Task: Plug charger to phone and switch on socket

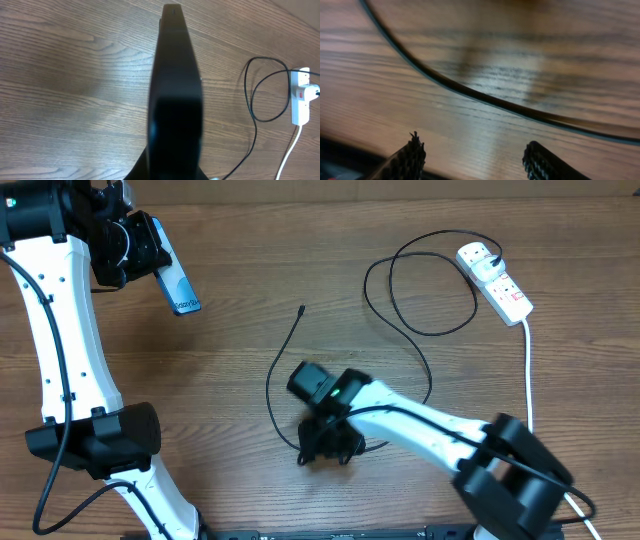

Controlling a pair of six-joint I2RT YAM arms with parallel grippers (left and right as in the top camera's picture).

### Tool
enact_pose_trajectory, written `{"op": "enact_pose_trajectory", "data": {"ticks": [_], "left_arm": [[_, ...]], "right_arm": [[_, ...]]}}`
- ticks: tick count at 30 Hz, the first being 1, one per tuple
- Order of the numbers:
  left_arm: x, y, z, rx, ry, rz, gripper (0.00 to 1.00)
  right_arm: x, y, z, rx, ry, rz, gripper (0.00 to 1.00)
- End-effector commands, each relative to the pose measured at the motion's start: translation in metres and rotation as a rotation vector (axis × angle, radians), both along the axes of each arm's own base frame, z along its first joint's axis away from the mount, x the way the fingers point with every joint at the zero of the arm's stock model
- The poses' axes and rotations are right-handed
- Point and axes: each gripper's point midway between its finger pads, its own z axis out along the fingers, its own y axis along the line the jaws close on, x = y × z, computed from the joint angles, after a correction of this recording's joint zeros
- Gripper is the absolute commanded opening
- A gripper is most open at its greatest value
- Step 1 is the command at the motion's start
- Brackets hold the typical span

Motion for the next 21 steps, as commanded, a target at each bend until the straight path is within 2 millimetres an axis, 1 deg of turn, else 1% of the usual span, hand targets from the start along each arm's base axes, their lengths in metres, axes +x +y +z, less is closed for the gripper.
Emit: {"op": "enact_pose_trajectory", "data": {"ticks": [1,3,4,8,12,14,15,17,18,19,20,21], "left_arm": [[-0.002,0.0,0.0,0.003,0.003,-0.009,0.04],[-0.003,0.0,0.0,0.006,0.004,-0.015,0.04],[-0.003,0.0,0.0,0.008,0.006,-0.015,0.04],[-0.003,0.0,0.0,0.008,0.008,-0.015,0.04],[-0.004,0.0,0.0,0.007,0.01,-0.015,0.04],[-0.004,0.0,0.0,0.007,0.009,-0.015,0.04],[-0.003,0.0,0.0,0.006,0.008,-0.015,0.04],[-0.003,0.0,0.0,0.007,0.007,-0.015,0.04],[-0.003,0.0,0.0,0.006,0.007,-0.015,0.04],[-0.003,0.0,0.0,0.006,0.008,-0.015,0.04],[-0.004,0.0,0.0,0.006,0.008,-0.015,0.04],[-0.004,0.0,0.0,0.006,0.01,-0.015,0.04]], "right_arm": [[0.004,-0.003,-0.015,-0.086,-0.021,-0.066,0.58],[0.004,-0.002,-0.015,-0.082,-0.019,-0.069,0.6],[0.004,-0.002,-0.015,-0.08,-0.021,-0.069,0.63],[0.003,-0.005,-0.015,-0.089,-0.019,-0.053,0.68],[0.007,-0.026,-0.017,-0.171,-0.075,0.065,0.77],[0.012,-0.028,-0.018,-0.18,-0.106,0.109,0.8],[0.015,-0.025,-0.017,-0.168,-0.12,0.113,0.82],[0.023,-0.011,-0.01,-0.114,-0.133,0.099,0.83],[0.028,0.001,-0.002,-0.066,-0.138,0.091,0.83],[0.039,0.015,0.011,-0.013,-0.162,0.081,0.84],[0.046,0.023,0.02,0.013,-0.181,0.071,0.85],[0.058,0.033,0.033,0.047,-0.208,0.043,0.9]]}}
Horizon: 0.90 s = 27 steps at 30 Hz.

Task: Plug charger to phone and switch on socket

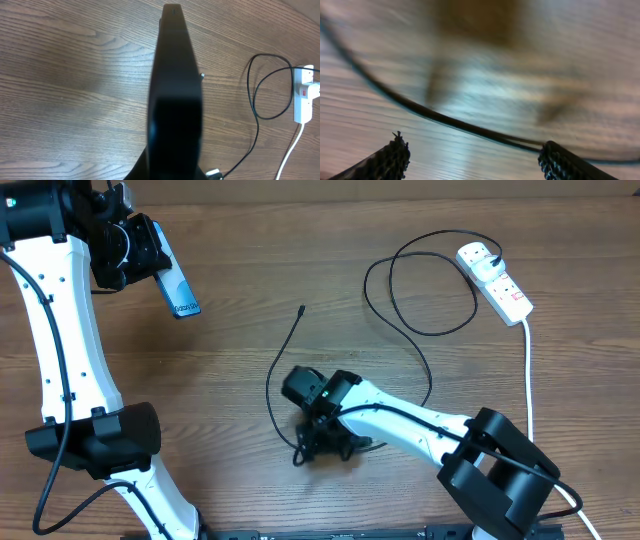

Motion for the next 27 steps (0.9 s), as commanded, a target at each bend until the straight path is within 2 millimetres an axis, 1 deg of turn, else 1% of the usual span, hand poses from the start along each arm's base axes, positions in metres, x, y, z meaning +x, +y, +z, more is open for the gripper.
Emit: {"op": "enact_pose_trajectory", "data": {"ticks": [1,2,3,4,7,9,10,11,13,14,16,18,19,20,21,22,23,25,27], "left_arm": [[0.0,-0.001,0.002,0.003,-0.01,-0.016,0.04],[0.0,-0.001,0.001,0.002,-0.009,-0.017,0.04],[-0.001,-0.001,0.001,0.002,-0.005,-0.016,0.04],[-0.001,-0.001,0.001,0.002,-0.003,-0.017,0.04],[-0.002,-0.001,0.001,0.002,0.0,-0.02,0.04],[-0.002,-0.001,0.001,0.002,0.0,-0.019,0.04],[-0.002,-0.001,0.001,0.002,0.0,-0.019,0.04],[-0.002,-0.001,0.001,0.002,0.0,-0.019,0.04],[-0.002,-0.001,0.001,0.002,-0.001,-0.019,0.04],[-0.002,-0.001,0.001,0.002,0.0,-0.019,0.04],[-0.002,-0.001,0.001,0.002,0.001,-0.019,0.04],[-0.003,-0.001,0.0,0.001,0.005,-0.019,0.04],[-0.004,-0.002,0.0,0.0,0.007,-0.019,0.04],[-0.004,-0.002,0.0,0.0,0.009,-0.02,0.04],[-0.005,-0.002,0.0,0.0,0.012,-0.02,0.04],[-0.005,-0.002,0.0,0.0,0.012,-0.02,0.04],[-0.005,-0.002,0.0,0.0,0.011,-0.02,0.04],[-0.004,-0.002,0.0,0.0,0.011,-0.02,0.04],[-0.004,-0.002,0.0,0.0,0.011,-0.019,0.04]], "right_arm": [[0.052,0.05,0.06,0.2,-0.124,-0.037,0.91],[0.061,0.058,0.073,0.246,-0.134,-0.04,0.91],[0.084,0.065,0.099,0.296,-0.149,-0.067,0.92],[0.098,0.062,0.108,0.294,-0.153,-0.095,0.92],[0.13,0.051,0.115,0.263,-0.124,-0.14,0.92],[0.148,0.039,0.114,0.222,-0.086,-0.172,0.92],[0.16,0.031,0.111,0.195,-0.064,-0.204,0.92],[0.167,0.028,0.11,0.186,-0.057,-0.22,0.92],[0.189,0.024,0.105,0.194,-0.06,-0.255,0.96],[0.2,0.029,0.104,0.226,-0.074,-0.262,0.98],[0.22,0.046,0.107,0.332,-0.114,-0.258,1.0],[0.236,0.058,0.11,0.394,-0.172,-0.247,1.0],[0.243,0.065,0.11,0.411,-0.208,-0.239,0.98],[0.248,0.069,0.111,0.421,-0.237,-0.245,0.93],[0.256,0.073,0.106,0.41,-0.27,-0.303,0.89],[0.257,0.072,0.104,0.397,-0.277,-0.33,0.84],[0.257,0.069,0.097,0.359,-0.283,-0.392,0.79],[0.256,0.063,0.085,0.29,-0.298,-0.468,0.74],[0.255,0.054,0.071,0.203,-0.325,-0.547,0.73]]}}
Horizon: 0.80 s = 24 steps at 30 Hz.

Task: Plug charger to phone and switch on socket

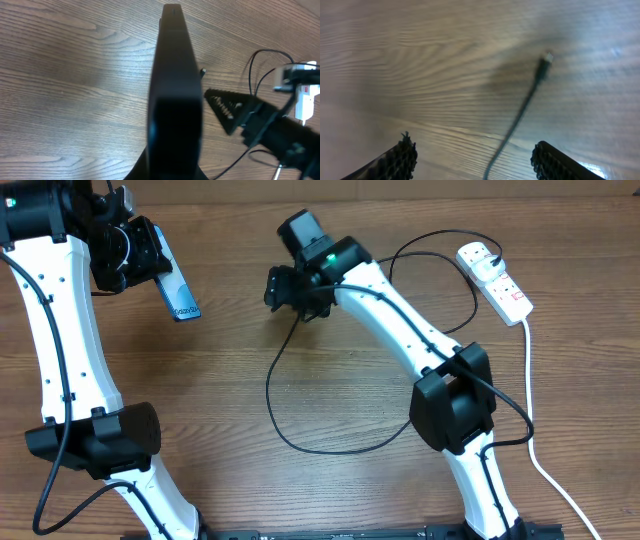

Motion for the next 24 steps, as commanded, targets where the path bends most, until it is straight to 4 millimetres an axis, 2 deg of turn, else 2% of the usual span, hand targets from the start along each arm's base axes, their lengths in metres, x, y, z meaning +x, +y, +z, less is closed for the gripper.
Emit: {"op": "enact_pose_trajectory", "data": {"ticks": [1,4,14,20,24], "left_arm": [[0.001,-0.001,0.002,0.003,-0.011,-0.017,0.04],[0.001,-0.001,0.002,0.003,-0.011,-0.017,0.04],[0.0,-0.001,0.001,0.002,-0.008,-0.017,0.04],[0.001,-0.001,0.002,0.002,-0.011,-0.017,0.04],[0.001,-0.001,0.002,0.003,-0.011,-0.017,0.04]], "right_arm": [[0.001,-0.019,-0.022,-0.147,-0.008,-0.225,0.73],[-0.002,-0.018,-0.051,-0.21,0.007,-0.272,0.71],[-0.014,-0.025,-0.108,-0.297,0.099,-0.272,0.62],[-0.026,-0.035,-0.12,-0.35,0.149,-0.265,0.35],[-0.038,-0.043,-0.121,-0.389,0.194,-0.252,0.05]]}}
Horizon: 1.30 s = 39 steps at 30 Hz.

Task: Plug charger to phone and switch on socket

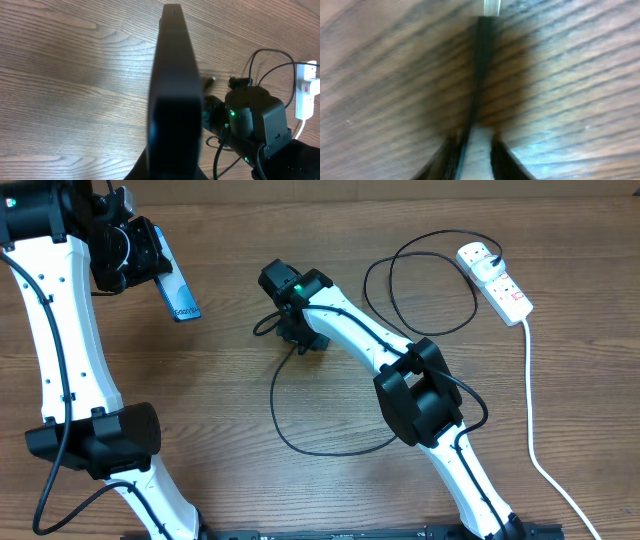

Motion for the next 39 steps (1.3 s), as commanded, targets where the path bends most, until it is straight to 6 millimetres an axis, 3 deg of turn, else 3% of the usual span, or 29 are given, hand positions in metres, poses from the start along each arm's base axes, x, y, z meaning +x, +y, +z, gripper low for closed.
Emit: {"op": "enact_pose_trajectory", "data": {"ticks": [1,7,12,19,24,30,35,37,39], "left_arm": [[0.001,-0.001,0.002,0.003,-0.014,-0.017,0.04],[0.001,-0.001,0.002,0.002,-0.013,-0.017,0.04],[0.001,-0.001,0.002,0.002,-0.012,-0.017,0.04],[0.0,-0.001,0.001,0.002,-0.007,-0.017,0.04],[-0.001,-0.001,0.001,0.005,-0.008,-0.025,0.04],[-0.001,0.0,0.001,0.011,-0.006,-0.022,0.04],[-0.002,0.0,0.001,0.01,-0.002,-0.022,0.04],[-0.002,0.0,0.001,0.01,-0.002,-0.022,0.04],[-0.002,0.0,0.001,0.01,-0.002,-0.022,0.04]], "right_arm": [[-0.013,-0.012,-0.017,-0.055,0.072,0.008,0.04],[-0.051,-0.028,-0.016,-0.106,0.242,0.132,0.04],[-0.096,-0.043,-0.006,-0.187,0.414,0.255,0.04],[-0.15,-0.033,0.005,-0.301,0.512,0.428,0.04],[-0.167,-0.028,0.01,-0.337,0.502,0.479,0.04],[-0.16,-0.044,0.014,-0.35,0.509,0.471,0.04],[-0.162,-0.047,0.012,-0.342,0.534,0.494,0.23],[-0.162,-0.046,0.016,-0.336,0.522,0.48,0.4],[-0.16,-0.045,0.023,-0.325,0.506,0.481,0.49]]}}
